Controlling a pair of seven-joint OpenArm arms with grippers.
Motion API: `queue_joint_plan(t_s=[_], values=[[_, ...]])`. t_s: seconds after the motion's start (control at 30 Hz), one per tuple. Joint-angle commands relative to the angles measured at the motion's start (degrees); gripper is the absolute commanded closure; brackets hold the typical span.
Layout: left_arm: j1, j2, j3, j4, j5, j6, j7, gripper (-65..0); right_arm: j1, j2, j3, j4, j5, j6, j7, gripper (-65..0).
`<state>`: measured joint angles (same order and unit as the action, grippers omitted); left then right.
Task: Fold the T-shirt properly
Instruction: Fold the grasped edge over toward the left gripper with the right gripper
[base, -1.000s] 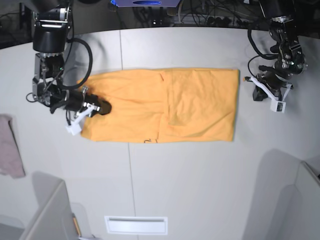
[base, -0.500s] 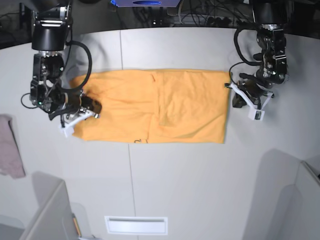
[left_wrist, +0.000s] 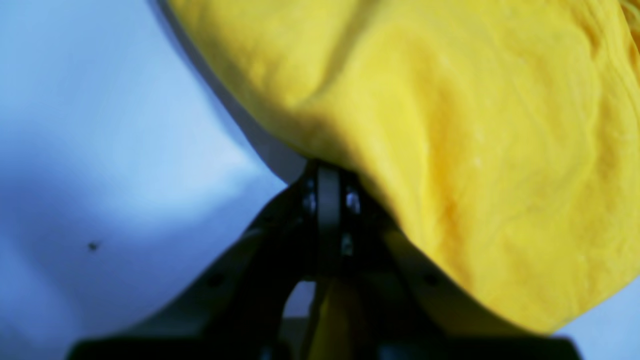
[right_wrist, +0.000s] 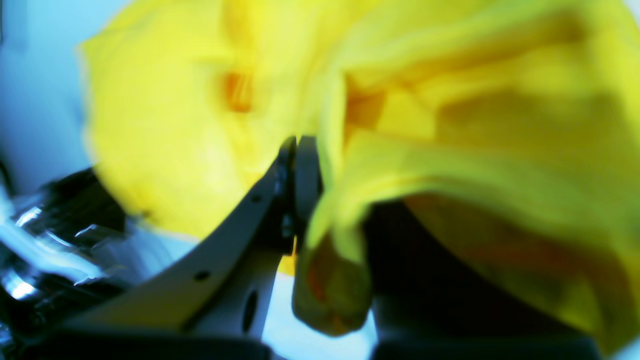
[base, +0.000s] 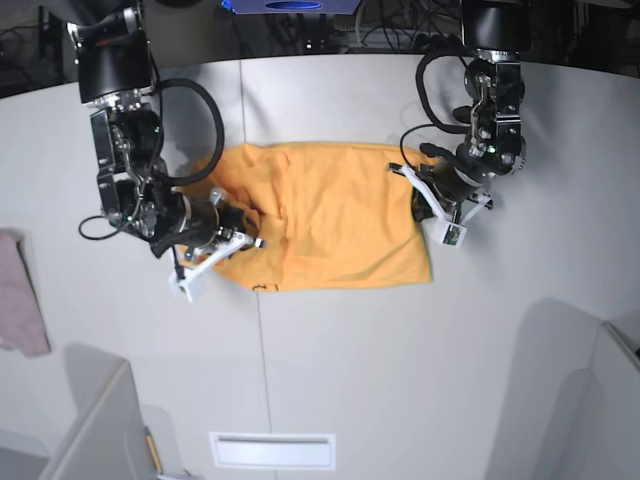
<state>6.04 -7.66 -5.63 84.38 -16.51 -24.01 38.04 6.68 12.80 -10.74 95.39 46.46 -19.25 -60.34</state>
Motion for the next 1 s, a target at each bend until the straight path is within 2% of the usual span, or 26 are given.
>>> queue_joint_plan(t_s=[0.0,0.27,0.43,0.67,0.83,0.97], values=[[0.0,-0.4,-0.1,0.3,2.2,-0.1,2.4,0.0,1.2,0.3,0.0,2.0,0.6,-0.5,0.5,0.0],[-1.4,-0.6,-0.1,0.3,2.7,-0.1,2.4,0.0,2.2,-2.5,-5.2,5.9,0.5,-1.0,1.0,0.0],[-1.4,-0.6,-0.1,0.3,2.7,-0.1,2.4,0.0,4.9,-2.6,-8.8,8.0,0.7,-1.9,1.0,0.0],[-1.2,-0.7,0.3,0.3,2.8,-0.1,2.4,0.0,6.3,-8.5,-10.0,7.0,0.2,-3.3,1.0,0.0],[-0.8,-0.7,0.5,1.2,2.8,-0.1,2.4,0.0,7.2,-13.1,-10.3,3.3,-7.6,-2.9,1.0,0.0],[-0.7,-0.7,0.6,1.8,2.8,-0.1,2.4,0.0,8.1,-15.0,-15.7,2.9,-11.4,-2.9,1.4,0.0]])
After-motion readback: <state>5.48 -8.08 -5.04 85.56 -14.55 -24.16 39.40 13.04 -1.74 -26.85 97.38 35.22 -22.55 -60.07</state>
